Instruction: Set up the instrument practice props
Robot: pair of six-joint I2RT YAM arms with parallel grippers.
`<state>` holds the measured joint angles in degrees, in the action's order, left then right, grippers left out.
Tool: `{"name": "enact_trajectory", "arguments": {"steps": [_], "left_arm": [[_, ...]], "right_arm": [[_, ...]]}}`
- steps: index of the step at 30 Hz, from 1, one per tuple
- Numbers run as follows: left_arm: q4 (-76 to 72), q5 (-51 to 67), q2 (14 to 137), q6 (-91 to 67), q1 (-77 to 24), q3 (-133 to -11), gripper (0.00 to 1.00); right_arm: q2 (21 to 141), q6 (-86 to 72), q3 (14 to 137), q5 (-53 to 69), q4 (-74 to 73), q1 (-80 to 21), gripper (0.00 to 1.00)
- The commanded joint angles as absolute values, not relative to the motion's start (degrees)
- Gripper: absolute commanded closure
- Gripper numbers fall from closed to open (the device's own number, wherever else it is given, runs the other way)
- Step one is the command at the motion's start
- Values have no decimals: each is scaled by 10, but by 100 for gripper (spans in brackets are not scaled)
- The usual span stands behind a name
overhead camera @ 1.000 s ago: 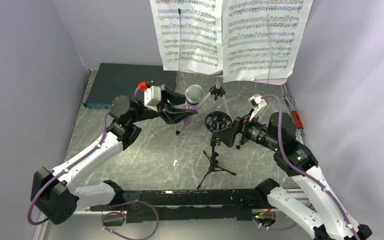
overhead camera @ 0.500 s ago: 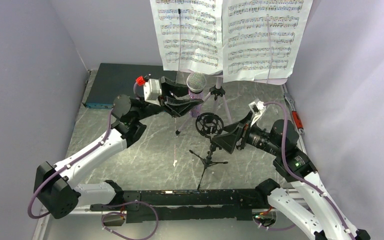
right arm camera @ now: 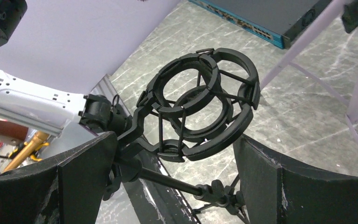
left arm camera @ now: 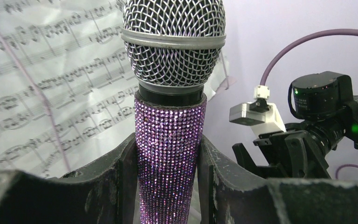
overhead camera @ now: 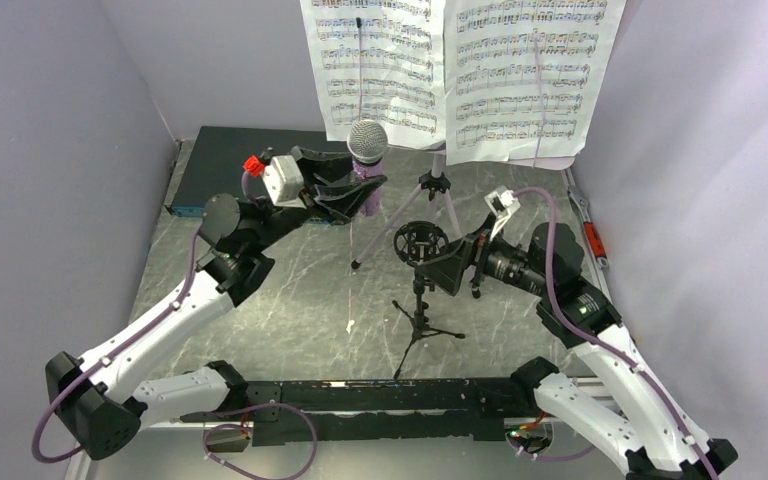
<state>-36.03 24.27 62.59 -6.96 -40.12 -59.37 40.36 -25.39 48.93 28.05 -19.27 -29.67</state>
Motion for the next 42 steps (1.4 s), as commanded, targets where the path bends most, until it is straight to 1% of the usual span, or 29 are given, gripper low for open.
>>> {"name": "enact_trajectory", "arguments": {"steps": [1, 8, 11, 15, 18, 23, 32, 42], "left_arm": [[-366, 192, 595, -20, -403, -596, 97], [-356, 184, 595, -7, -403, -594, 97], [-364, 184, 601, -9, -403, -590, 97], [-382, 191, 609, -19, -403, -586, 97], [-390, 196, 612, -25, -403, -586, 97], [-390, 195, 607, -29, -403, -584, 97], [-391, 174, 587, -30, -403, -568, 97], [-389, 160, 576, -15, -403, -561, 97]], "right_arm": [[438, -217, 513, 356, -183, -300, 0], [453, -186, 515, 405, -190, -300, 0], [451, -172, 520, 378, -216, -300, 0], [449, -174, 521, 293, -256, -299, 0], [452, -174, 521, 263, -261, -299, 0], [450, -181, 521, 253, -228, -299, 0], [480, -206, 560, 255, -178, -299, 0], [456, -233, 572, 263, -106, -299, 0]]}}
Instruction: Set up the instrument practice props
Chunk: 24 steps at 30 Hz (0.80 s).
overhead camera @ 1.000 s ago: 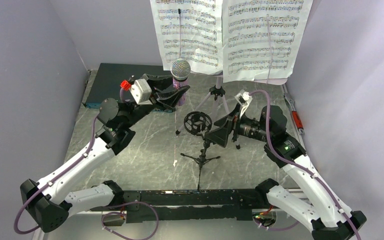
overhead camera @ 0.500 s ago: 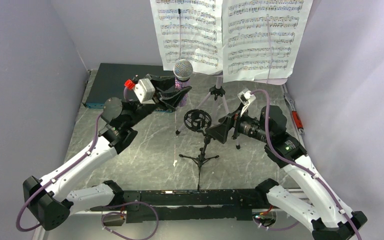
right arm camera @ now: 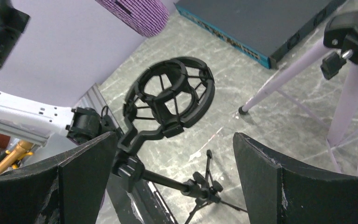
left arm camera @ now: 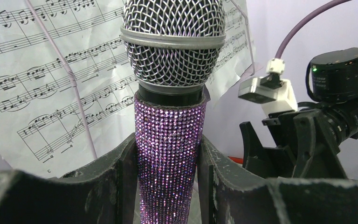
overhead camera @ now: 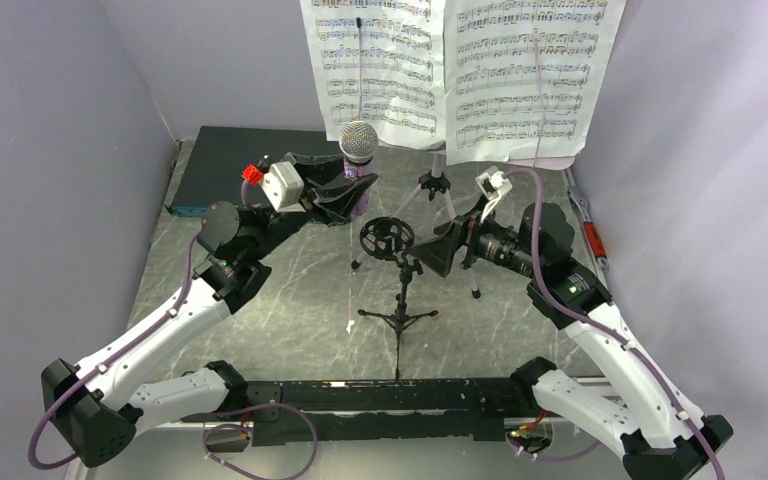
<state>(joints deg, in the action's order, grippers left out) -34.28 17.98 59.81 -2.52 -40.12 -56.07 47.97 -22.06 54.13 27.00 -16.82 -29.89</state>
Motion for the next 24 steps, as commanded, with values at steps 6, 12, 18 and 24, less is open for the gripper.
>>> {"name": "enact_trajectory", "arguments": {"steps": [6, 12, 18, 24], "left_arm": [[-370, 133, 572, -12, -403, -568, 97], [-391, 62, 582, -93, -403, -575, 97], [-373, 29, 598, -219, -403, -606, 97], [-349, 26, 606, -278, -403, -628, 97]], "right_arm": [[428, -227, 564, 249, -97, -299, 0], [410, -221, 550, 227, -103, -299, 0], [413, -216, 550, 221, -111, -300, 0], [418, -213, 551, 224, -112, -299, 0]]}}
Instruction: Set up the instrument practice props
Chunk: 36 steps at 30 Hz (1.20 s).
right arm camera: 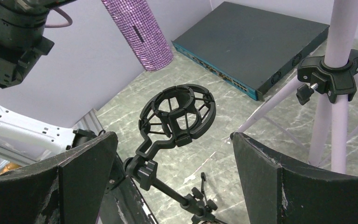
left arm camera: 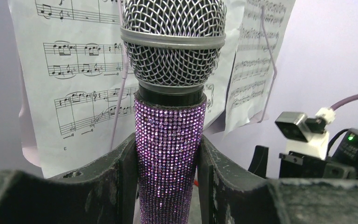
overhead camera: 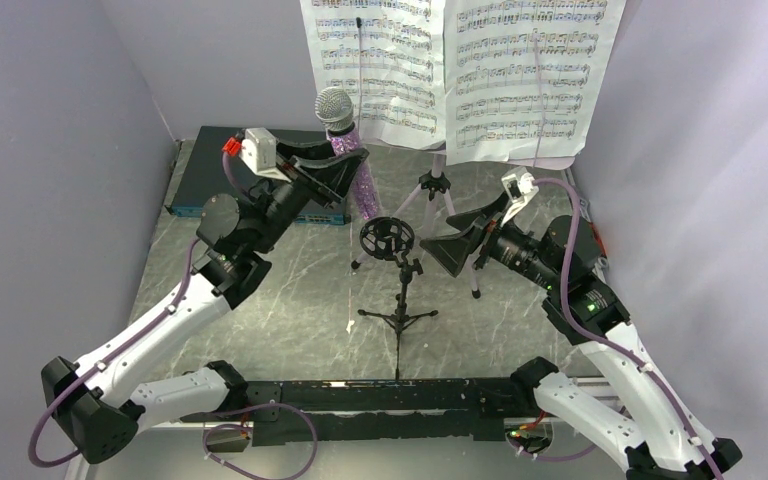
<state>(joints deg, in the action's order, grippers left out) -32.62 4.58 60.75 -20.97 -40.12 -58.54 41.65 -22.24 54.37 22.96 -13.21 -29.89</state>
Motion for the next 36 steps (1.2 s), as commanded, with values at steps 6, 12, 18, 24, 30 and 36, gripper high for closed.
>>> {"name": "enact_trajectory", "arguments": {"steps": [6, 12, 18, 24, 30, 36], "left_arm": [[-265, 2, 629, -307, -403, -667, 97], [-274, 16, 654, -322, -405, -671, 97], [-297, 22, 665, -313, -414, -663, 97], [-301, 26, 667, -312, -421, -658, 97], [-293, 21, 656, -307, -433, -651, 97], [-301, 11, 638, -297, -445, -628, 97]], "right_arm": [[420, -213, 554, 227, -119, -299, 0], [415, -210, 552, 220, -123, -299, 0], [415, -208, 554, 221, -127, -299, 0], [417, -204, 556, 220, -133, -299, 0], [415, -208, 551, 222, -128, -299, 0], [412, -211, 548, 221, -128, -299, 0]]}}
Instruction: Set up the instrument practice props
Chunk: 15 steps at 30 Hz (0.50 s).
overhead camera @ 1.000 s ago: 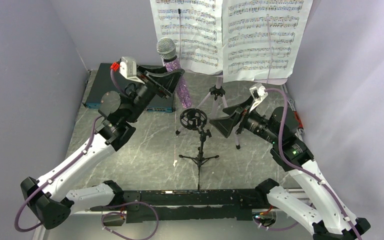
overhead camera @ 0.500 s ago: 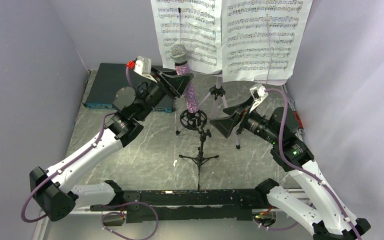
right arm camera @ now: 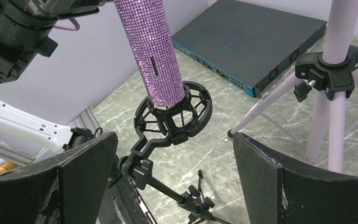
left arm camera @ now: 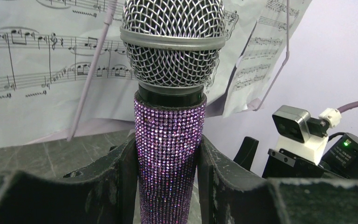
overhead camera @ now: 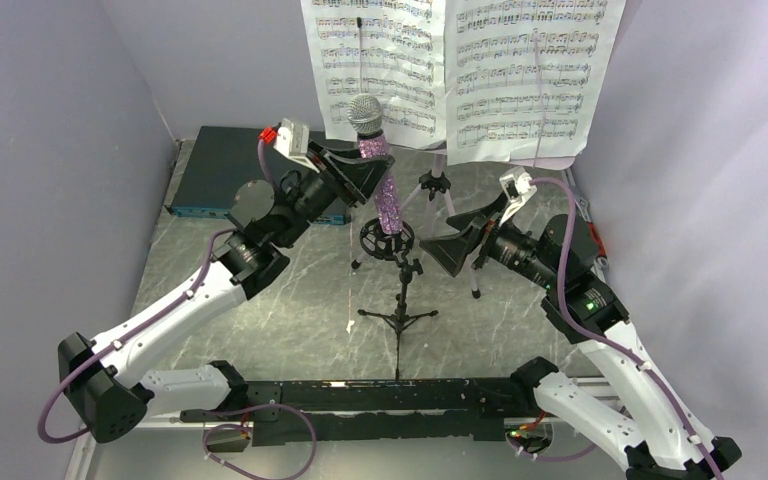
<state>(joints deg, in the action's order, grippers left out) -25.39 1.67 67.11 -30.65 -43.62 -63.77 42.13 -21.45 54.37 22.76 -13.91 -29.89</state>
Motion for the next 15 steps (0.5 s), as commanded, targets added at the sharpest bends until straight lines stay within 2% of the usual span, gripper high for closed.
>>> {"name": "enact_trajectory", "arguments": {"steps": [1, 15], "left_arm": [[-308, 7, 636, -295, -446, -621, 97], [-295, 1, 634, -254, -460, -618, 97]], "right_arm": [[411, -212, 548, 222, -130, -299, 0], [408, -215, 544, 223, -131, -299, 0]]}}
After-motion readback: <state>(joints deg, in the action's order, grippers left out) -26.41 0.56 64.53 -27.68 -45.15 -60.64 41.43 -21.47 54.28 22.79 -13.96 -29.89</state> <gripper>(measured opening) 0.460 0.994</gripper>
